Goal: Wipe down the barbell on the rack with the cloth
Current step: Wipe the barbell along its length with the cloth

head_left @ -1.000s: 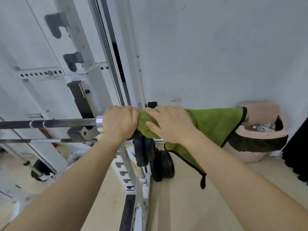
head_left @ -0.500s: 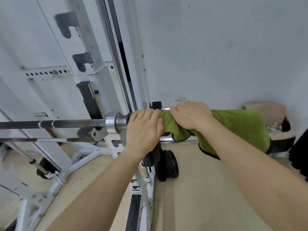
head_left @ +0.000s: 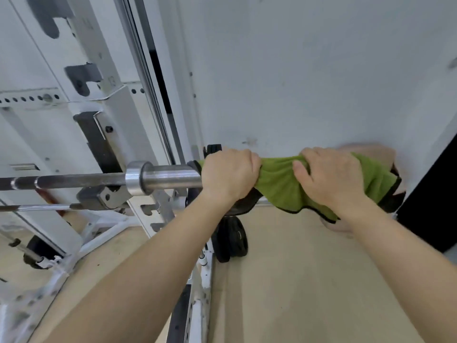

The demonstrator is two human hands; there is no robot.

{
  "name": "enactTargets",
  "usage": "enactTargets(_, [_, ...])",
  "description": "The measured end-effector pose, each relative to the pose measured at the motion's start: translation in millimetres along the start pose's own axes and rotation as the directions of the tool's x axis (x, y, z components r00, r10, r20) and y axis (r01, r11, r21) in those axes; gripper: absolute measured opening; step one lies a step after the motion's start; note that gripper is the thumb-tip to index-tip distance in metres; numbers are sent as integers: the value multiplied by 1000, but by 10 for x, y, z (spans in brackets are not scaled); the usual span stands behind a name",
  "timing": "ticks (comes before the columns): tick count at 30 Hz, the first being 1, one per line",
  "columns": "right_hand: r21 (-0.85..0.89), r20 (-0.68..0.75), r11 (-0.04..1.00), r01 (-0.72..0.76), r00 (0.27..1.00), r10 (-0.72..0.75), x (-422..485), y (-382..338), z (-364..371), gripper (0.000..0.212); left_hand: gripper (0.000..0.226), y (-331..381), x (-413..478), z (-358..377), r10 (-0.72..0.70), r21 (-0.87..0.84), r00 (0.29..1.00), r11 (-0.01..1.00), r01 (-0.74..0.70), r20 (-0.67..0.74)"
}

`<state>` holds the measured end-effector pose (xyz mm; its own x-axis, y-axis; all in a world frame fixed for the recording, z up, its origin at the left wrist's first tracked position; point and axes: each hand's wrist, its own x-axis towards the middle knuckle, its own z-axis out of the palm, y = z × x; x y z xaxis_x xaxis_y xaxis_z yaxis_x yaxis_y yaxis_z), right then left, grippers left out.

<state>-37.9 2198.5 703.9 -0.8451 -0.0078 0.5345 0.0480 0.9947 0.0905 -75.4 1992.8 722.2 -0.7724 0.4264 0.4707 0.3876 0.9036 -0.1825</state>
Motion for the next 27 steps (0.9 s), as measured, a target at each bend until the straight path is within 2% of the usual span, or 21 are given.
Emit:
enactTargets(2, [66,127,989,-132,984,123,205,51,-89,45,30,49,-130,109,-19,-67,984,998,7,-180])
enactTargets(4, [103,254,973,-208,951,176,375,-82,-132,44,33,13,-295,169,68,-69,983,994,-80,-171])
enactTargets(6, [123,322,969,-215,932,166,447,-389,-180,45,36,-159,-421,144,120,-74,985,989,-130,-126])
enactTargets(8, [162,277,972,-170,953,121,455,-772,-198,44,36,-499,-514,137,58,-65,989,996,-67,-135])
enactTargets(12, [170,49,985,-29,999,21,331,-1496,-152,39,39,-1123,-568,54,-121,-25,991,993,119,-53])
enactTargets(15, [148,-61,981,124,991,-116,149,-1580,-44,32,40,-1109,-308,32,-208,31,967,978,206,144])
enactTargets(18, [108,-56,967,229,973,-224,-6,-1131,35,40,48,-813,-14,-4,-207,-24,919,973,228,336])
enactTargets(21, [62,-101,997,56,994,-50,-99,-451,46,43,46,-307,178,-14,-89,-84,946,989,121,311])
enactTargets(24, [36,-85,992,-118,989,121,-108,60,46,48,46,217,192,11,1,-140,988,990,21,157])
enactTargets(27, [218,-130,946,-242,953,273,-57,201,49,47,55,372,105,50,34,-200,999,979,-29,21])
